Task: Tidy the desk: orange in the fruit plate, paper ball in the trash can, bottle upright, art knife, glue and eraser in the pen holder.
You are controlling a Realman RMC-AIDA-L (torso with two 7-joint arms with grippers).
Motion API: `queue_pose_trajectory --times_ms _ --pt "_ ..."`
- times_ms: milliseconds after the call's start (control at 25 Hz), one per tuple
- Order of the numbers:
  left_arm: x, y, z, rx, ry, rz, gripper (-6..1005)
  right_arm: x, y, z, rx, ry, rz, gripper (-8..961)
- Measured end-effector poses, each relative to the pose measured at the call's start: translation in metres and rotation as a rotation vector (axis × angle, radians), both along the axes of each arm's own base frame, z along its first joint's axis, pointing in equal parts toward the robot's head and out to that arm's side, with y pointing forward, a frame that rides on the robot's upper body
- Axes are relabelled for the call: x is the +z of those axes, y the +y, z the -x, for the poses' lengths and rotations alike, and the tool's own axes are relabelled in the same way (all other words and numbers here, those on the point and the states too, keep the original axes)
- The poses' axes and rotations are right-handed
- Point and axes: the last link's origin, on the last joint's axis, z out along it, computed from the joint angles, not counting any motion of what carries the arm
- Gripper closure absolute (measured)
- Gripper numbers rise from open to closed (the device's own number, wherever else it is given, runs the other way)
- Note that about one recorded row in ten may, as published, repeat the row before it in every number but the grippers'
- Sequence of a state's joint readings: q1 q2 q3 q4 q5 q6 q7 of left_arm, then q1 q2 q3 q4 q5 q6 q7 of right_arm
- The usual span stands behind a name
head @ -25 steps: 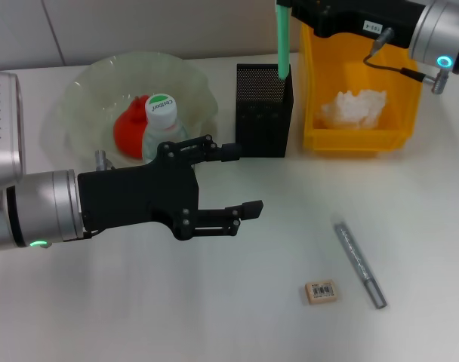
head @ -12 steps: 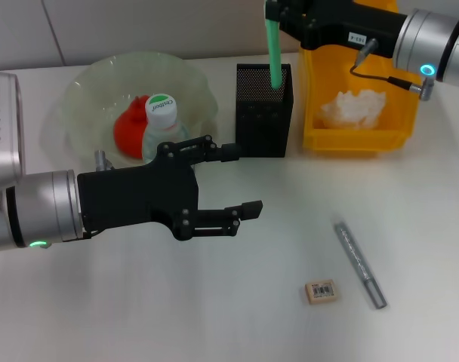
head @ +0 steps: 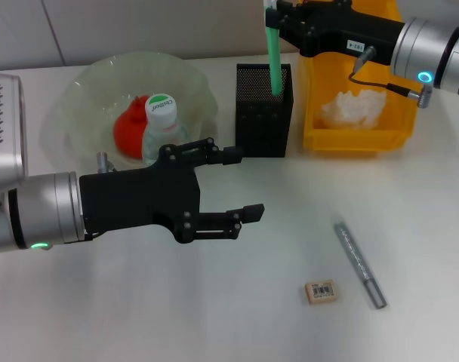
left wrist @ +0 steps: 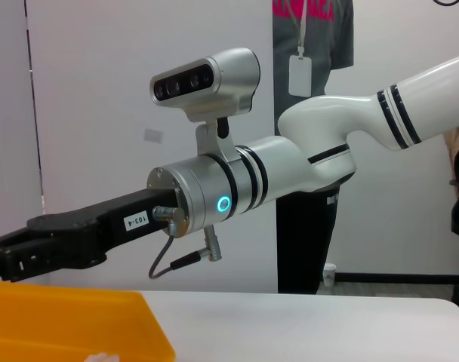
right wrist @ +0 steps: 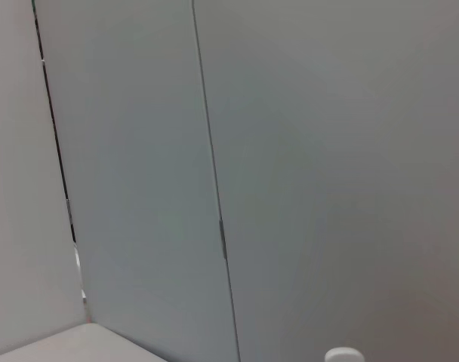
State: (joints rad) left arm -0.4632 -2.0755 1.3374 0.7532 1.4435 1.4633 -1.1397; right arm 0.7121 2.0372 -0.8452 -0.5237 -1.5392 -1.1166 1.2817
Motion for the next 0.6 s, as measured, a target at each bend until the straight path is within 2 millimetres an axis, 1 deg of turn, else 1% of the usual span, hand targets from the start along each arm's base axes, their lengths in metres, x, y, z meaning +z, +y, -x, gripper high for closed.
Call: queue_pose_trajectory --times_ms 320,600 --pt "-0.0003 -0.0005 0.0002 0.000 0.001 0.002 182 -0.0025 -0.0042 0.0019 0.030 -0.016 0.015 776" --pt "0.0001 -0.0007 0.0005 -0.001 0.001 0.003 182 -0.0021 -0.0054 0.0023 0.041 -0.018 0.014 509"
